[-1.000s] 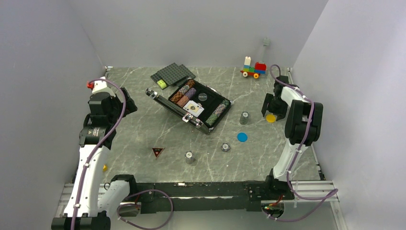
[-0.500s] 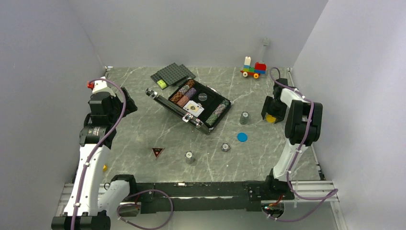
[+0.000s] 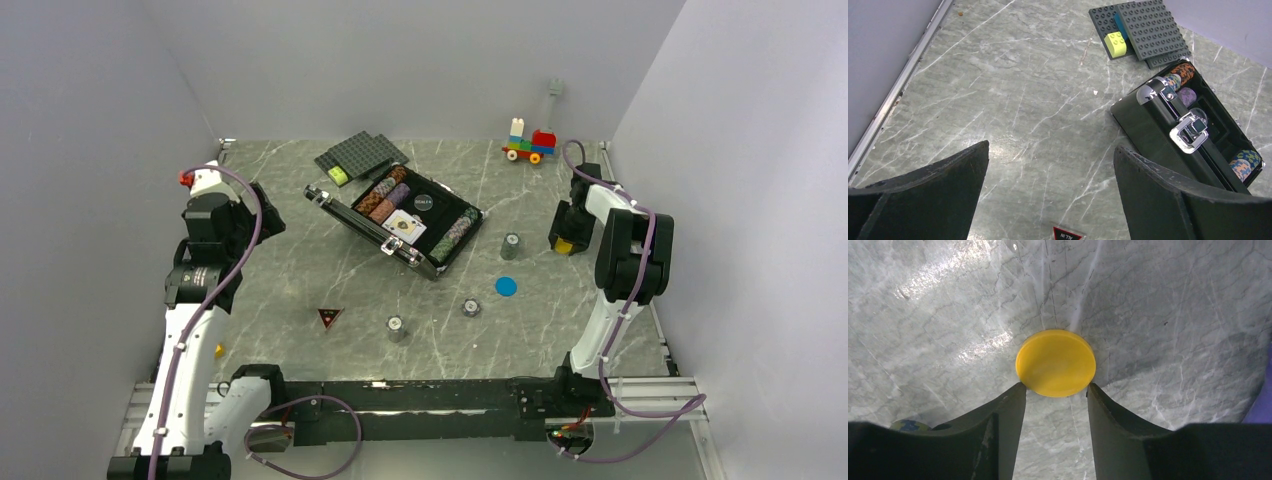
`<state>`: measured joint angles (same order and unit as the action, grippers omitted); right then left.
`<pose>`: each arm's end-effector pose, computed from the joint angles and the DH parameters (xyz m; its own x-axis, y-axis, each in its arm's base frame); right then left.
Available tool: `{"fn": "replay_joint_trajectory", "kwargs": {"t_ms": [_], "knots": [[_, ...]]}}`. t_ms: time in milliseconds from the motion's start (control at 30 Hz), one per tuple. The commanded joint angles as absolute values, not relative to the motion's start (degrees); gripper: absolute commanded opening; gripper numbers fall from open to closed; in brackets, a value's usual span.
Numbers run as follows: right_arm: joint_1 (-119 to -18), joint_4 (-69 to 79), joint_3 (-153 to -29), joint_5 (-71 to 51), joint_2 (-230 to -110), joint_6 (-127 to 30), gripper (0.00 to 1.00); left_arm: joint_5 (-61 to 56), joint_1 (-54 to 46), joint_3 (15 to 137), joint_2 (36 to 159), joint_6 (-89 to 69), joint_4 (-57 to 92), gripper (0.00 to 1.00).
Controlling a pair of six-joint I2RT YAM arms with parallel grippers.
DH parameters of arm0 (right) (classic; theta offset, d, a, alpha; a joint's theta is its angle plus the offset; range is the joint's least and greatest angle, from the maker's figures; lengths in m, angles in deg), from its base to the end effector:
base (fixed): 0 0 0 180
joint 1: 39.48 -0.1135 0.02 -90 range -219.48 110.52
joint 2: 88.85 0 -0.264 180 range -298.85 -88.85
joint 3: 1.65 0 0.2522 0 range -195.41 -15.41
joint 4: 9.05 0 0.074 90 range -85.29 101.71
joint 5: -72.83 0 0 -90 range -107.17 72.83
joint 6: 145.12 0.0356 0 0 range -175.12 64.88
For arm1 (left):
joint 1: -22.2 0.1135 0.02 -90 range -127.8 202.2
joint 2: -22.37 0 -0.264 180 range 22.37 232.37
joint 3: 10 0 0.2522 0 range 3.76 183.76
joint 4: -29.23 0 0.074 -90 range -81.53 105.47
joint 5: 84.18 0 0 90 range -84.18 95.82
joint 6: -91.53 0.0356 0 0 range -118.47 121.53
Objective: Pack up texas hold em set
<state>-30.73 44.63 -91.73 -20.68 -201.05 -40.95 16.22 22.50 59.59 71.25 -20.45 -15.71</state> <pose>0.3755 -0.0600 0.1568 -0.8882 0.3839 -0.2524 0.3962 0.9182 0.0025 0.1817 0.0074 0.3568 -0.3170 -0.3698 -0.8734 -0.3110 0.9105 -0.2726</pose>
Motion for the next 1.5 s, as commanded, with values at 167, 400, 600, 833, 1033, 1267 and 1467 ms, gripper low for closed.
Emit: {"fn": "replay_joint_trajectory", "kwargs": {"t_ms": [167, 400, 600, 833, 1033, 1267, 1467], "knots": [[-30.17, 42.71, -90.17, -24.18, -201.23, -43.08, 0.36, 17.67, 22.54, 59.33, 69.43, -21.30, -15.47, 0.98], [-30.18, 42.74, -90.04, -23.85, -199.68, -43.63, 0.37, 17.48, 22.57, 58.99, 69.68, -21.46, -14.67, 0.98], [-30.17, 43.51, -91.93, -24.50, -199.36, -44.52, 0.53, 17.51, 22.63, 59.72, 70.34, -21.08, -14.58, 0.98], [-29.71, 43.89, -95.61, -23.52, -201.49, -46.27, 0.66, 17.34, 22.54, 59.38, 70.33, -21.26, -14.33, 0.98], [-29.57, 44.61, -98.99, -21.91, -204.27, -46.94, 0.71, 17.44, 22.49, 59.26, 70.11, -21.26, -14.48, 0.98], [-29.55, 43.72, -97.34, -21.81, -204.90, -46.73, 0.70, 17.39, 22.56, 58.79, 69.57, -21.33, -14.42, 0.98], [-29.59, 43.99, -97.59, -20.93, -205.86, -46.04, 0.67, 16.90, 22.56, 59.38, 70.15, -21.11, -14.59, 0.98]]}}
